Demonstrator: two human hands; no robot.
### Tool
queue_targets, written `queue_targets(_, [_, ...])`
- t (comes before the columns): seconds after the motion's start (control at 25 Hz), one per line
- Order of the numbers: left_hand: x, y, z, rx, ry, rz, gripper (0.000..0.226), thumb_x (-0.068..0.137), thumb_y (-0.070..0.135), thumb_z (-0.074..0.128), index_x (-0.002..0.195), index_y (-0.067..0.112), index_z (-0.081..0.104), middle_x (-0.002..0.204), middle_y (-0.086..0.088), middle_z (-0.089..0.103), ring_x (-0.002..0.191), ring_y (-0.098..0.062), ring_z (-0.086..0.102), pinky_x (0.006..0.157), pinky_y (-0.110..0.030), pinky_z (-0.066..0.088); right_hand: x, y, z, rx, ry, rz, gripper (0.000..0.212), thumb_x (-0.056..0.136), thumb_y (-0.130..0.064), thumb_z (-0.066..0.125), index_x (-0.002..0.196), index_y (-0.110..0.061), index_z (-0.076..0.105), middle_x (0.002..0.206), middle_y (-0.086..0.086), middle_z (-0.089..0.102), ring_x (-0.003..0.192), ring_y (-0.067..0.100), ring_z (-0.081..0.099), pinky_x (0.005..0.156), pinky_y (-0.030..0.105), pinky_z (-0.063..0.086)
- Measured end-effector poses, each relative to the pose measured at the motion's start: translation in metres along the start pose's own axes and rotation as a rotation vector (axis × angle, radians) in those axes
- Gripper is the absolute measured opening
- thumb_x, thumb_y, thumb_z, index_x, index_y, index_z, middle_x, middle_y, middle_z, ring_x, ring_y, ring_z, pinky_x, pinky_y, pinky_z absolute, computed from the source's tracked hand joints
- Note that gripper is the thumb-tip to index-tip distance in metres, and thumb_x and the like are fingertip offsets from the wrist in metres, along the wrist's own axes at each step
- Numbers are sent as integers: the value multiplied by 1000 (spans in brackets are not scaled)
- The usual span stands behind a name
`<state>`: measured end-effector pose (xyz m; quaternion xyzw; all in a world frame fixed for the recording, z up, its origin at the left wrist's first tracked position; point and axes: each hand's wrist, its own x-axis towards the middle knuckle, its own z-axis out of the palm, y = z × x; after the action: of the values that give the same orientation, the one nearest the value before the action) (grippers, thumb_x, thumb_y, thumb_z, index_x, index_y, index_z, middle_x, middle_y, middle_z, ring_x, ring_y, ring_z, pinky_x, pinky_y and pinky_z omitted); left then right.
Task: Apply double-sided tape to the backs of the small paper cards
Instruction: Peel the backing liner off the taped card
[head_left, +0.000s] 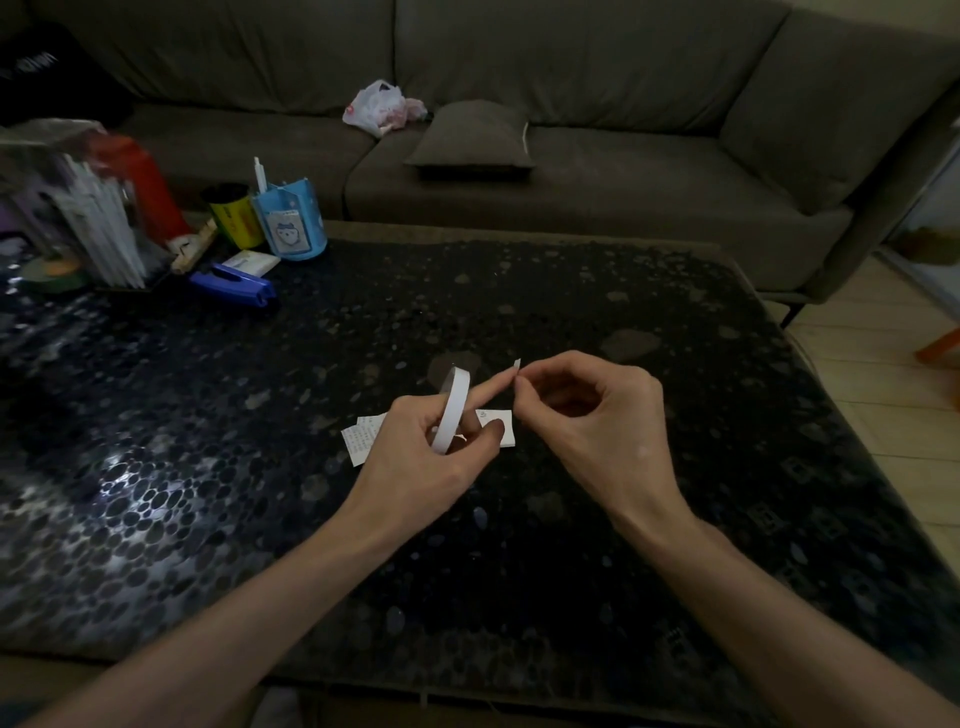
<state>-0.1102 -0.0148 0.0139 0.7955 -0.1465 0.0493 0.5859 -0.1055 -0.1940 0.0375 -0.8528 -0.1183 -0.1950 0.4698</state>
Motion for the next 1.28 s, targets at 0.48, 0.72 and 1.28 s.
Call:
queue_targets(0.48, [3, -3, -3, -123, -17, -3, 41, 97, 10, 69, 125, 40, 74, 59, 14, 53, 48, -2, 46, 51, -13, 40, 5, -1, -1, 170, -43, 124, 8, 85, -18, 78, 88, -24, 76, 84, -14, 74, 81, 4, 72, 75, 14, 56])
queue_targets(0.72, [3, -5, -5, -170, -34, -31, 39, 99, 13, 68, 125, 42, 73, 61, 16, 51, 52, 1, 49, 53, -12, 45, 6, -2, -3, 268, -45, 155, 8, 87, -14, 77, 88, -22, 77, 86, -12, 76, 78, 8, 74, 74, 16, 58])
queue_targets(1.28, [-1, -3, -1, 16, 10, -13, 16, 97, 11, 69, 109, 9, 78, 58, 19, 60, 47, -5, 46, 50, -23, 42, 4, 2, 1, 101, -31, 54, 7, 85, -24, 74, 91, -28, 74, 84, -17, 72, 84, -2, 71, 77, 10, 54])
